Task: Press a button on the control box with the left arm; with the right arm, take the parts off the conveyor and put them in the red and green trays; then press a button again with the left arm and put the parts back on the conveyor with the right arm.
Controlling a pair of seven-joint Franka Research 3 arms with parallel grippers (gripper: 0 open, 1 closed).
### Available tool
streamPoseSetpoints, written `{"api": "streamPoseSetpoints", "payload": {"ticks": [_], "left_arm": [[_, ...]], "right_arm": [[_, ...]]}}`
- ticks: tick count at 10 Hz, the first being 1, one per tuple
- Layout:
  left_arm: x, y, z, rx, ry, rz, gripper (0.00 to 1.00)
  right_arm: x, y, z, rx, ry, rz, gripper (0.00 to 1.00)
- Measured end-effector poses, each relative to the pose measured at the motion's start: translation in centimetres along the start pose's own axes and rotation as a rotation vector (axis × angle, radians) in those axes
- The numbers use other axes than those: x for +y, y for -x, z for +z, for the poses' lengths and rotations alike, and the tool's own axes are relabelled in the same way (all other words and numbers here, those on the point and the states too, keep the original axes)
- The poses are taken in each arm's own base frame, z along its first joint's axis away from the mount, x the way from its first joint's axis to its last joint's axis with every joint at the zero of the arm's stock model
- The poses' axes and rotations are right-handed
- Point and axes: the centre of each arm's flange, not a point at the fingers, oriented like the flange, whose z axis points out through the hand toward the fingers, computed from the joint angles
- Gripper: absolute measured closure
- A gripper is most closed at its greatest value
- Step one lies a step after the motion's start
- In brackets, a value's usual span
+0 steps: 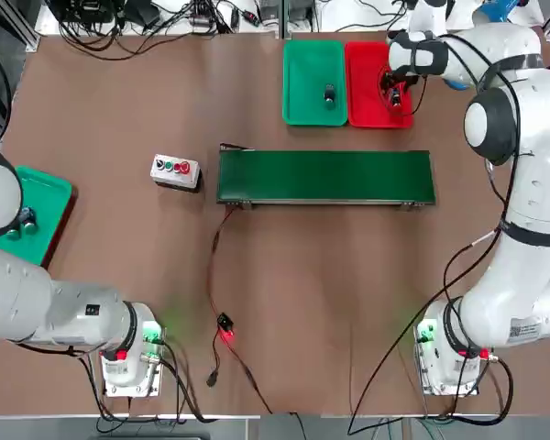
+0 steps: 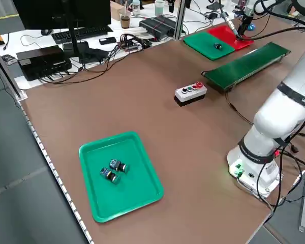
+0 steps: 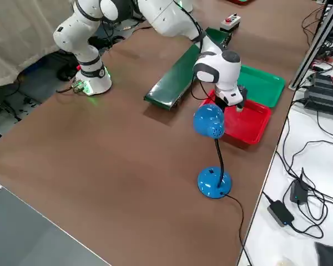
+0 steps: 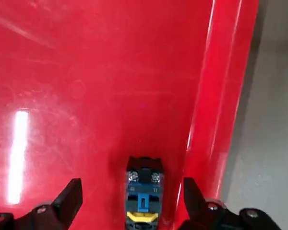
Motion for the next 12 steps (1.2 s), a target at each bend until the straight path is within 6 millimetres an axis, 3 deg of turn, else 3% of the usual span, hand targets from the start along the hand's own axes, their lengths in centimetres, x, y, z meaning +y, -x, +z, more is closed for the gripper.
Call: {"api": "streamPoseSetpoints", "payload": {"ticks": [3,7,11,12], "left_arm": [[0.0,0.0,0.0,0.000,0.000,0.000,0.00],[0.0,0.0,0.0,-0.001,0.000,0.000,0.00],[0.0,0.0,0.0,-0.001,0.000,0.000,0.00],[0.0,0.0,0.0,-0.001,0.000,0.000,0.00]], "right_arm": [[-0.3,0.1,0.5,0.019,0.002,-0.004,0.27],[0.3,0.1,0.6,0.019,0.005,0.003,0.30],[0.5,0.9,1.5,-0.004,0.005,0.007,0.41],[0.5,0.9,1.5,-0.005,0.005,0.007,0.51]]}}
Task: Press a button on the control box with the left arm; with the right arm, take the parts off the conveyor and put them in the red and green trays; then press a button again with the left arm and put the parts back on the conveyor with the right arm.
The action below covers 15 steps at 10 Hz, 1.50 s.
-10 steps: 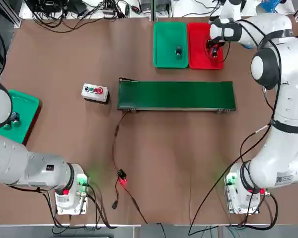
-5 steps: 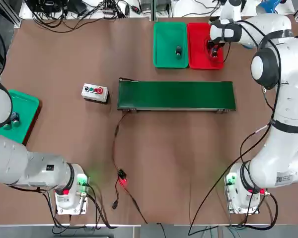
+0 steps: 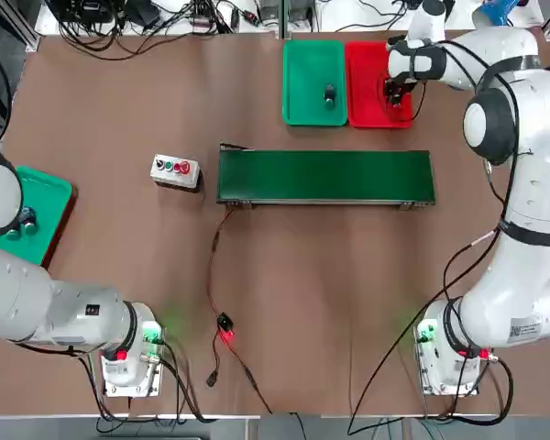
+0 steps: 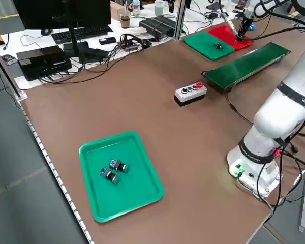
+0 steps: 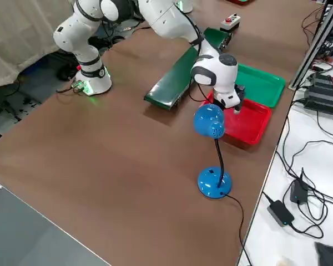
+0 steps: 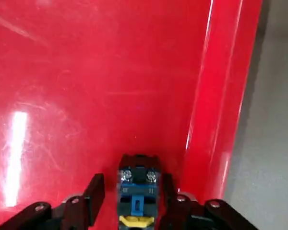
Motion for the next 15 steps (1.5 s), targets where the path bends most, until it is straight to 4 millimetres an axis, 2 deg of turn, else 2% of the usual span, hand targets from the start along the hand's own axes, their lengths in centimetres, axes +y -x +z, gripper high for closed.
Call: {"api": "streamPoseSetpoints", "payload": {"ticks": [1,5,6,7,10,11,15], "left_arm": [[0.0,0.0,0.0,0.000,0.000,0.000,0.00],[0.0,0.0,0.1,-0.002,0.000,0.000,0.00],[0.0,-0.1,0.1,-0.002,0.000,0.000,0.00],[0.0,-0.1,0.2,-0.003,0.000,0.000,0.00],[0.0,-0.1,0.2,-0.004,0.000,-0.001,0.00],[0.0,-0.1,0.2,-0.004,0.000,-0.001,0.00],[0.0,-0.2,0.3,-0.005,0.000,-0.001,0.00]], "right_arm": [[0.0,0.0,0.0,0.000,0.000,0.000,0.67],[-0.3,0.1,-0.3,-0.028,-0.002,-0.005,0.67],[-0.2,0.3,-1.2,-0.094,-0.007,-0.015,0.67],[-0.2,0.5,-3.4,-0.152,-0.014,-0.024,0.67],[-0.2,1.7,-12.2,-0.211,-0.030,-0.030,0.67],[-0.1,3.3,-13.3,-0.226,-0.034,-0.027,0.67],[-0.1,12.9,-12.0,-0.250,-0.047,-0.016,0.67]]}}
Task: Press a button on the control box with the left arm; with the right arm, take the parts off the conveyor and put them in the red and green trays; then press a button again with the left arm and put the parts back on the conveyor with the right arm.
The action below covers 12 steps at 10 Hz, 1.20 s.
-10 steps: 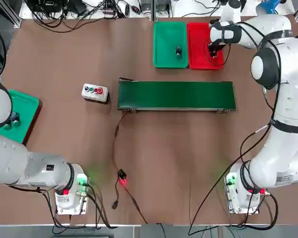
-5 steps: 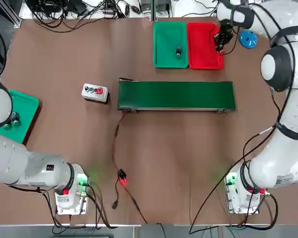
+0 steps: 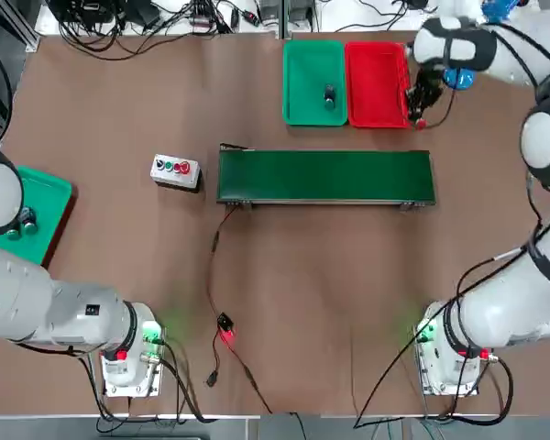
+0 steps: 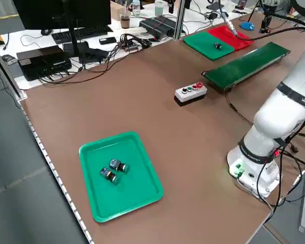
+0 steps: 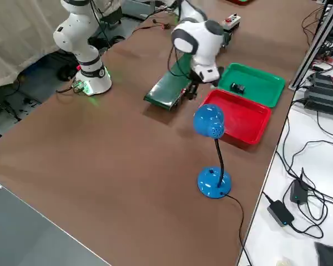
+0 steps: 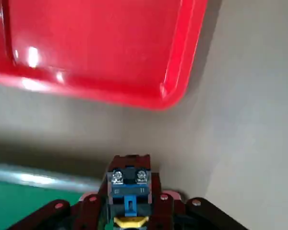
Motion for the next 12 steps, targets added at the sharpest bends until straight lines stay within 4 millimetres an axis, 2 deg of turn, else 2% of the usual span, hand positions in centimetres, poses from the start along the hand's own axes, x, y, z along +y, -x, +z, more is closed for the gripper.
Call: {"api": "streamPoseSetpoints", "payload": {"ticks": [2,4,5,8,12], "left_arm": [[0.0,0.0,0.0,0.000,0.000,0.000,0.00],[0.0,0.0,0.0,0.000,0.000,0.000,0.00],[0.0,0.0,0.0,0.000,0.000,0.000,0.00],[0.0,-0.1,0.1,-0.002,0.000,0.000,0.00],[0.0,-0.2,0.3,-0.005,0.000,-0.001,0.00]], "right_arm": [[-1.3,3.3,0.0,-0.013,-0.022,-0.008,0.67],[-3.7,4.9,0.8,-0.029,-0.039,-0.034,0.67],[-4.6,5.5,1.7,-0.040,-0.036,-0.048,0.67],[-5.2,6.6,4.1,-0.041,-0.030,-0.057,0.67],[-5.7,6.5,4.7,0.014,-0.022,-0.069,0.67]]}}
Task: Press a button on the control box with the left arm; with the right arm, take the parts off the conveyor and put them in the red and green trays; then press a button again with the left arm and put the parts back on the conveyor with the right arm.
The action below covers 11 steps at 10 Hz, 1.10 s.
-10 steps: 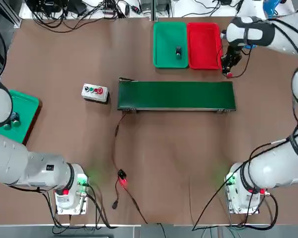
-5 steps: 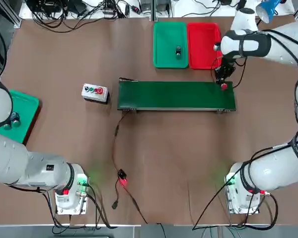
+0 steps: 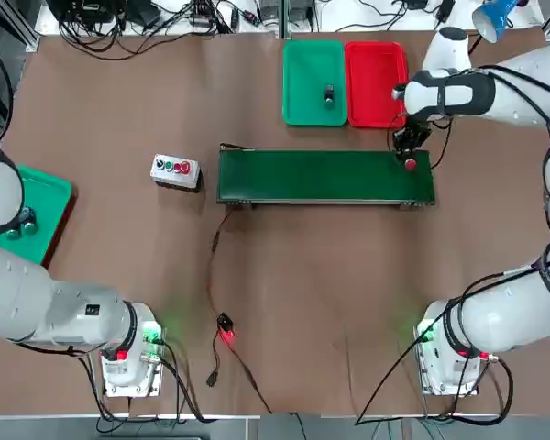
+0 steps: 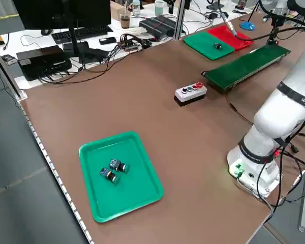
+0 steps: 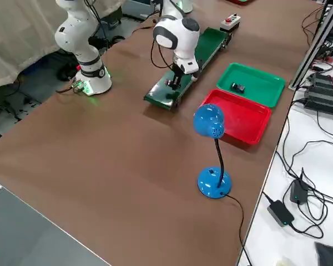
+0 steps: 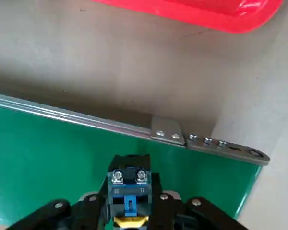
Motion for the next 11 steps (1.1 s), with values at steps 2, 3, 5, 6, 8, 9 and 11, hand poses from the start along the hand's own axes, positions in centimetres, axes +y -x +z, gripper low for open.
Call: {"api": "streamPoseSetpoints", "payload": {"ticks": [2,3,5,6,8,9,11], "left_arm": [[0.0,0.0,0.0,0.000,0.000,0.000,0.00],[0.0,0.0,0.0,0.000,0.000,0.000,0.00],[0.0,0.0,0.0,0.000,0.000,0.000,0.00],[0.0,0.0,0.0,0.000,0.000,0.000,0.00],[0.0,0.0,0.0,0.000,0.000,0.000,0.00],[0.0,0.0,0.0,0.000,0.000,0.000,0.00],[0.0,0.0,0.0,0.000,0.000,0.000,0.00]], "right_arm": [[-0.4,0.0,0.5,-0.001,0.003,-0.008,0.67],[-0.4,0.0,0.8,-0.005,0.003,-0.007,0.67],[-0.3,0.0,1.3,-0.010,0.004,-0.006,0.67],[-0.3,-0.1,1.6,-0.008,0.005,-0.006,0.67],[-0.2,-0.2,1.9,-0.006,0.006,-0.005,0.64],[-0.2,-0.3,2.3,-0.004,0.007,-0.004,0.50],[-0.4,-0.3,2.6,-0.007,0.007,-0.007,0.21]]}}
